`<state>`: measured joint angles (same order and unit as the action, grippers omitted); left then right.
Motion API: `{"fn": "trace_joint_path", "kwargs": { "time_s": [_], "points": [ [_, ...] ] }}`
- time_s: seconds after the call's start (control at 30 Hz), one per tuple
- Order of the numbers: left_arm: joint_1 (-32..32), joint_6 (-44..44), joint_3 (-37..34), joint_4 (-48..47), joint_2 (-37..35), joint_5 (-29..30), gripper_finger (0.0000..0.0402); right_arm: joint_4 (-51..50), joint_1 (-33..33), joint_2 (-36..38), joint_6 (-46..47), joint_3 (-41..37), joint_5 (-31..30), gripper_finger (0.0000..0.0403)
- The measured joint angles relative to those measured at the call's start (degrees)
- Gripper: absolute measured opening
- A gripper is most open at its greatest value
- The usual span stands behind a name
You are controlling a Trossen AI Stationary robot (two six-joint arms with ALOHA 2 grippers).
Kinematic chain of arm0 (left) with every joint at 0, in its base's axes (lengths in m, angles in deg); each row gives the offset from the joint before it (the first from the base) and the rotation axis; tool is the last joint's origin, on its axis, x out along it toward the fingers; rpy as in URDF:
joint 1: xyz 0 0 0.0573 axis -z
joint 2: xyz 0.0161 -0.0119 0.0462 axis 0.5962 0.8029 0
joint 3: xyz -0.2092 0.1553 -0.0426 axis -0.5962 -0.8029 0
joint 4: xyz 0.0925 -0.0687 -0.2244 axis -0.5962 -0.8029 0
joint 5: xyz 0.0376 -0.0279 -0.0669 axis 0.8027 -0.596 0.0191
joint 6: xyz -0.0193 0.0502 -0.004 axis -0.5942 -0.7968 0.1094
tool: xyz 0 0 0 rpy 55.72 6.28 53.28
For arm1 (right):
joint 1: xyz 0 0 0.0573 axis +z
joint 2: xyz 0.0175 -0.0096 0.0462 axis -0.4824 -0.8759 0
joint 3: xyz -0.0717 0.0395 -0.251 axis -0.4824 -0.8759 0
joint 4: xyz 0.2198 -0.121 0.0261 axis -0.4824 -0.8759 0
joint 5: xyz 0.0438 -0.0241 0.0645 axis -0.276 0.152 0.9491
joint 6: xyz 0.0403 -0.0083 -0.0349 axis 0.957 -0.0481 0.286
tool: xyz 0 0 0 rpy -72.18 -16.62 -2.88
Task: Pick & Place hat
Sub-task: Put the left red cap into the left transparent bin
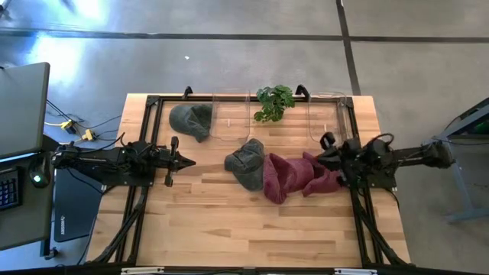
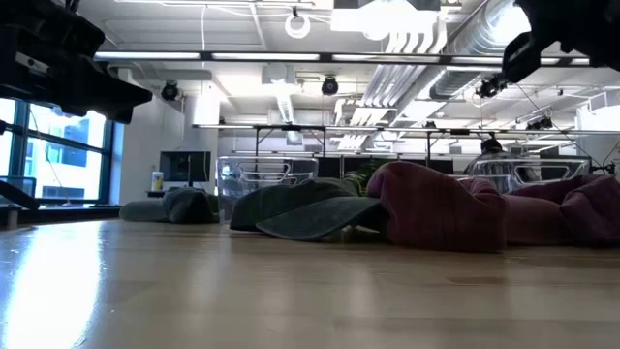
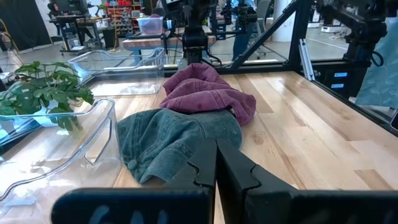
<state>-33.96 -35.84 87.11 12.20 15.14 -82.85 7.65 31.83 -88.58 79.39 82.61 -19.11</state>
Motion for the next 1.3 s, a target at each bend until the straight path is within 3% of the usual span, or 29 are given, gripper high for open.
{"fn": "trace_joint_path", "kwargs": {
  "time_s": [0.23, 0.37, 0.57, 0.77, 0.93, 1.0, 1.13, 1.3],
  "points": [
    [0.0, 0.0, 0.0, 0.0, 0.0, 0.0, 0.0000, -11.9, 0.9, -22.6, -4.8, 12.2, -3.6, 0.0047],
    [0.0, 0.0, 0.0, 0.0, 0.0, 0.0, 0.0000, -27.0, -0.3, -32.9, -6.6, 21.7, -6.5, 0.0086],
    [0.0, 0.0, 0.0, 0.0, 0.0, 0.0, 0.0000, -55.7, -3.5, -43.7, -4.6, 38.0, -5.7, 0.0154],
    [0.0, 0.0, 0.0, 0.0, 0.0, 0.0, 0.0000, -82.2, -5.8, -50.6, 1.9, 50.5, 0.9, 0.0209],
    [0.0, 0.0, 0.0, 0.0, 0.0, 0.0, 0.0000, -89.2, -6.9, -50.6, 14.6, 47.6, 8.6, 0.0233],
    [0.0, 0.0, 0.0, 0.0, 0.0, 0.0, 0.0000, -88.6, -7.6, -49.7, 19.7, 44.8, 8.3, 0.0235],
    [0.0, 0.0, 0.0, 0.1, 0.0, 0.0, 0.0000, -85.3, -10.8, -48.5, 30.0, 38.8, 4.6, 0.0236],
    [0.0, 3.6, 0.0, 0.1, 0.0, -1.1, 0.0000, -72.5, -14.3, -48.6, 38.8, 31.1, 8.5, 0.0237]
  ]
}}
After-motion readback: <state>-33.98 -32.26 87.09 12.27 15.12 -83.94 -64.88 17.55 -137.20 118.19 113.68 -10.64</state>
